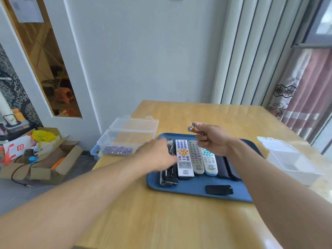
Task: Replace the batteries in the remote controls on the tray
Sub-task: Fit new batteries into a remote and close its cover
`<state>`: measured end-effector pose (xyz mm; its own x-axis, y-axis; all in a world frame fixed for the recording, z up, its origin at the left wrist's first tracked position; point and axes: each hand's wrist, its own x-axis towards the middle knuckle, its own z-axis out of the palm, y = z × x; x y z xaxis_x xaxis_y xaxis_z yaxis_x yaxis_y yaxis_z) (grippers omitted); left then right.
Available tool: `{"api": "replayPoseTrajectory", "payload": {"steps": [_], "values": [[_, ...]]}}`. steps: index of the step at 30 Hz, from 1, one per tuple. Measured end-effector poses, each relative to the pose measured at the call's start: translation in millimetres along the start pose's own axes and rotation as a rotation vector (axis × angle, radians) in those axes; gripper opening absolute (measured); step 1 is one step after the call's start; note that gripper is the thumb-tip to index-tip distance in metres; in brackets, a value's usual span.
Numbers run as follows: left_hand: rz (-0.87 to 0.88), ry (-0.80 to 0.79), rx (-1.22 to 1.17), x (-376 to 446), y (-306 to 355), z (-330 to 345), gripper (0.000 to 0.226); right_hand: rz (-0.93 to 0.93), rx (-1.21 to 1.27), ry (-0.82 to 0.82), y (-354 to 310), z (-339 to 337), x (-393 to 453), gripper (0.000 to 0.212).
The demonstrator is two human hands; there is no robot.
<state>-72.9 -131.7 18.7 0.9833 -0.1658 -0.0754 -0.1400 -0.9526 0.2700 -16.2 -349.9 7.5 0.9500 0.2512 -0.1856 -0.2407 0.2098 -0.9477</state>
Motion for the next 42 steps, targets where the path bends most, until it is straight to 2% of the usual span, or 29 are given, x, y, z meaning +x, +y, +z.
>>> {"api": "replayPoseTrajectory", "payload": {"steps": [3,12,15,19,21,25,28,30,33,38,42], "values": [[-0.106,-0.228,0.176,-12,22,6,0.089,-0.003,-0.059,-0.013,7,-3,-8,0.024],[-0.250,-0.304,-0.013,-16,18,9,0.109,-0.026,-0.122,0.043,18,0,-23,0.014],[-0.248,-0.187,-0.213,-15,8,4,0.106,-0.074,-0.079,0.071,17,-1,-26,0.013],[-0.114,0.062,-0.531,-12,5,-15,0.053,-0.217,-0.102,0.128,16,-3,-28,0.018],[-0.015,0.167,-0.753,-12,12,-15,0.035,-0.291,-0.079,0.195,20,-5,-31,0.020],[0.144,0.246,-1.100,-3,30,8,0.049,-0.404,-0.042,0.295,26,-9,-41,0.019],[0.183,0.160,-1.251,10,39,32,0.061,-0.465,-0.081,0.369,18,-8,-52,0.028],[0.212,0.113,-1.306,14,40,44,0.065,-0.507,-0.107,0.345,13,-3,-63,0.030],[0.283,0.034,-1.327,20,42,58,0.078,-0.611,-0.332,0.347,13,7,-72,0.011],[0.371,-0.090,-1.409,21,40,56,0.074,-0.788,-0.784,0.415,29,16,-77,0.012],[0.336,-0.264,-1.609,18,27,51,0.067,-1.000,-0.957,0.395,40,21,-74,0.014]]}}
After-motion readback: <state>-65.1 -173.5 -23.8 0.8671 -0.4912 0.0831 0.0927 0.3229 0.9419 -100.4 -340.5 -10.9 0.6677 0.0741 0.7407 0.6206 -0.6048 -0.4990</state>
